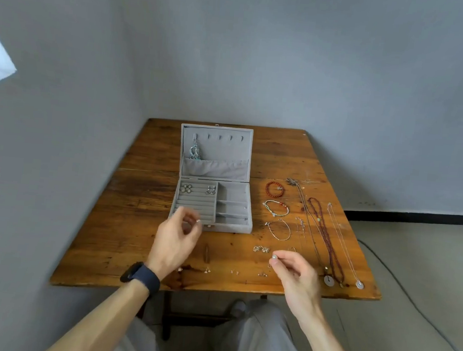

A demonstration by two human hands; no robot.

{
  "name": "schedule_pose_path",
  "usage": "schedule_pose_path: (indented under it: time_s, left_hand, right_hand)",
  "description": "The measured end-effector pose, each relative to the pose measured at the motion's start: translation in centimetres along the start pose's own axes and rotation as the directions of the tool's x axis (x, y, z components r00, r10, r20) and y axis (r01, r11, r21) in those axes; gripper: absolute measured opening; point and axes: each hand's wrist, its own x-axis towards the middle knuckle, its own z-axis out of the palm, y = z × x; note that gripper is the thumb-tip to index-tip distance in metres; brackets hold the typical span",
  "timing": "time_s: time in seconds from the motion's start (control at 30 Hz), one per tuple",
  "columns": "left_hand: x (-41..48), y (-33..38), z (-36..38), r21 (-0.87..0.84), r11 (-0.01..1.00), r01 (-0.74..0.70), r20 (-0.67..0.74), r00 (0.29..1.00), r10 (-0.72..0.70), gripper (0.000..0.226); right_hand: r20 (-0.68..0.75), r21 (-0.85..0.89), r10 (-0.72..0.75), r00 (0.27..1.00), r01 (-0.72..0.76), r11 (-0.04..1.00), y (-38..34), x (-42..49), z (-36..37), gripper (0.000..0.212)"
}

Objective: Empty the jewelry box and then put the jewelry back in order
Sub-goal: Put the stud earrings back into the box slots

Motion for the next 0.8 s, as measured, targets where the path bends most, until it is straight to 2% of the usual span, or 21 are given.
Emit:
schedule_pose_path:
  time_s: [0.13,0.23,0.33,0.5,0.67,0.8]
  left_hand:
    - [0.7,-2.9,-3.1,-0.126,0.973,0.195,-0.243,0.945,-0.221,0.011]
    - [0.5,-5.1,-3.8,-0.161,0.947,0.278,-0.321,0.893,-0.317,0.011]
    - [0.0,-6.4,-3.6,-0.12,0.954,0.274,-0.34,0.892,-0.299,0.013]
    - [-0.1,-6.7,-3.3,-0.067,0.962,0.264,-0.324,0.907,-0.271,0.021]
    - [-0.1,-6.8,-3.4,-0.047,0.963,0.267,-0.325,0.907,-0.267,0.018]
    - [-0.1,-6.8,-3.4,-0.039,0.964,0.262,-0.326,0.909,-0.26,0.016]
  right_hand:
    - [0.029,-0.129,-0.046,0.999,0.049,0.99,-2.6,2.0,1.7,0.013]
    - [0.078,-0.237,-0.115,0.99,0.13,0.963,-5.3,4.5,4.0,0.012]
    - [0.145,-0.371,-0.17,0.975,0.213,0.904,-7.4,7.4,6.6,0.01]
    - [0.296,-0.597,-0.215,0.931,0.356,0.719,-9.6,12.0,10.7,0.005]
    - [0.41,-0.712,-0.282,0.867,0.498,0.496,-10.0,14.2,13.8,0.017]
    - [0.465,-0.78,-0.226,0.856,0.517,0.353,-10.3,14.7,15.1,0.022]
